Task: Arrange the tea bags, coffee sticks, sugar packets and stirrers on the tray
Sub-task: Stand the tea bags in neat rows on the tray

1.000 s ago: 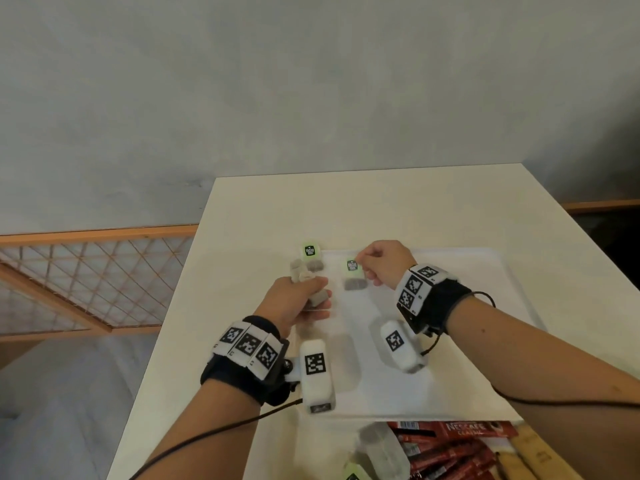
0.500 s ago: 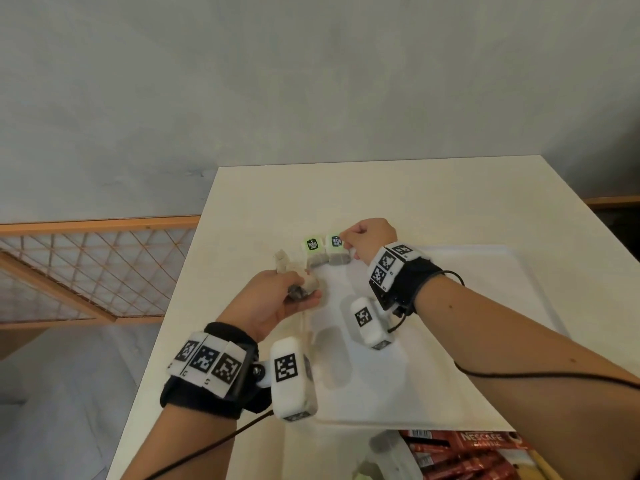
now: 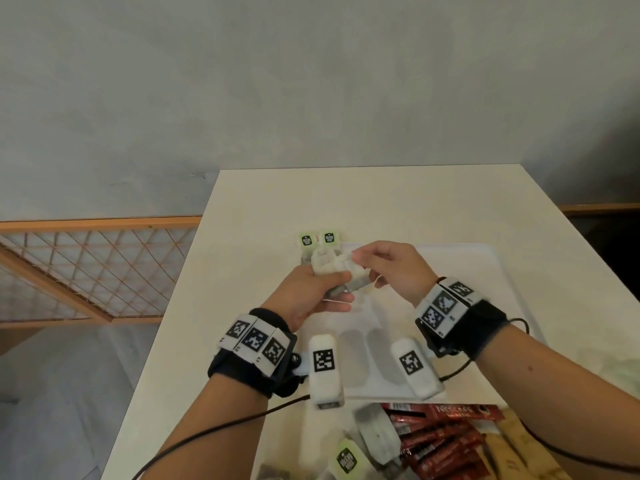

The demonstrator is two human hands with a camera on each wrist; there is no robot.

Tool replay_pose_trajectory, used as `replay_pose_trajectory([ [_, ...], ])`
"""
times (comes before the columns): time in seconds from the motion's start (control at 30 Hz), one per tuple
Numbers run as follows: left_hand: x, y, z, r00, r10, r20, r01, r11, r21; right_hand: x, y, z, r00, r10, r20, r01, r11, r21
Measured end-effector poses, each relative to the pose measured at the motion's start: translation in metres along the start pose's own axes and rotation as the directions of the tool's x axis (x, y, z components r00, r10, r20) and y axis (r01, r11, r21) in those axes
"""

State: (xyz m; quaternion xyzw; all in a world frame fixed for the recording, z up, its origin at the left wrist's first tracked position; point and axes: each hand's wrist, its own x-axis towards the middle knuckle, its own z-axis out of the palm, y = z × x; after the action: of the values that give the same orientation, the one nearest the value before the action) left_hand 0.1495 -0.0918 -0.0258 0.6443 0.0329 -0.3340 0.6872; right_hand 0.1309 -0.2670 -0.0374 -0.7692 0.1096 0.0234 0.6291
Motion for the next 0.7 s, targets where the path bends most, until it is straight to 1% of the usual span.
replay_pose_trajectory([
  [0.07, -0.003, -0.001, 0.008, 1.000, 0.006, 0.008, -0.006, 0.998, 0.066, -0.009, 0.001, -0.006, 0.999, -0.023, -0.034, 0.022, 0.999, -0.027],
  [0.13, -0.005, -0.002, 0.013, 0.998, 0.036, -0.058, -0.025, 0.982, 0.189, -0.016, 0.000, -0.011, 0.994, -0.039, -0.104, 0.036, 0.999, -0.030],
  [0.2, -0.006, -0.002, 0.019, 0.979, 0.113, -0.170, -0.060, 0.956, 0.287, -0.021, 0.000, -0.015, 0.982, -0.028, -0.184, 0.029, 1.000, 0.002],
  [0.23, -0.006, -0.003, 0.024, 0.967, 0.158, -0.201, -0.088, 0.943, 0.322, -0.023, 0.000, -0.016, 0.976, -0.019, -0.216, 0.020, 1.000, 0.002],
  [0.3, -0.008, -0.004, 0.037, 0.946, 0.247, -0.208, -0.153, 0.910, 0.384, -0.027, 0.001, -0.016, 0.967, -0.012, -0.255, -0.001, 0.999, -0.051],
  [0.4, -0.009, -0.009, 0.058, 0.910, 0.368, -0.191, -0.245, 0.849, 0.468, -0.033, 0.002, -0.014, 0.965, -0.020, -0.263, -0.017, 0.990, -0.137],
  [0.5, -0.009, -0.014, 0.069, 0.888, 0.427, -0.172, -0.291, 0.810, 0.509, -0.036, -0.003, -0.012, 0.961, -0.035, -0.275, 0.011, 0.996, -0.086],
  [0.57, -0.010, -0.013, 0.069, 0.879, 0.443, -0.177, -0.310, 0.813, 0.494, -0.038, -0.008, -0.012, 0.964, -0.027, -0.265, 0.018, 0.999, -0.039],
  [0.63, -0.008, -0.012, 0.065, 0.869, 0.447, -0.214, -0.314, 0.831, 0.459, -0.040, -0.013, -0.013, 0.976, -0.022, -0.217, 0.023, 1.000, 0.001],
  [0.7, -0.004, -0.008, 0.059, 0.870, 0.418, -0.263, -0.292, 0.864, 0.409, -0.040, -0.016, -0.016, 0.987, -0.012, -0.160, 0.021, 0.998, 0.054],
])
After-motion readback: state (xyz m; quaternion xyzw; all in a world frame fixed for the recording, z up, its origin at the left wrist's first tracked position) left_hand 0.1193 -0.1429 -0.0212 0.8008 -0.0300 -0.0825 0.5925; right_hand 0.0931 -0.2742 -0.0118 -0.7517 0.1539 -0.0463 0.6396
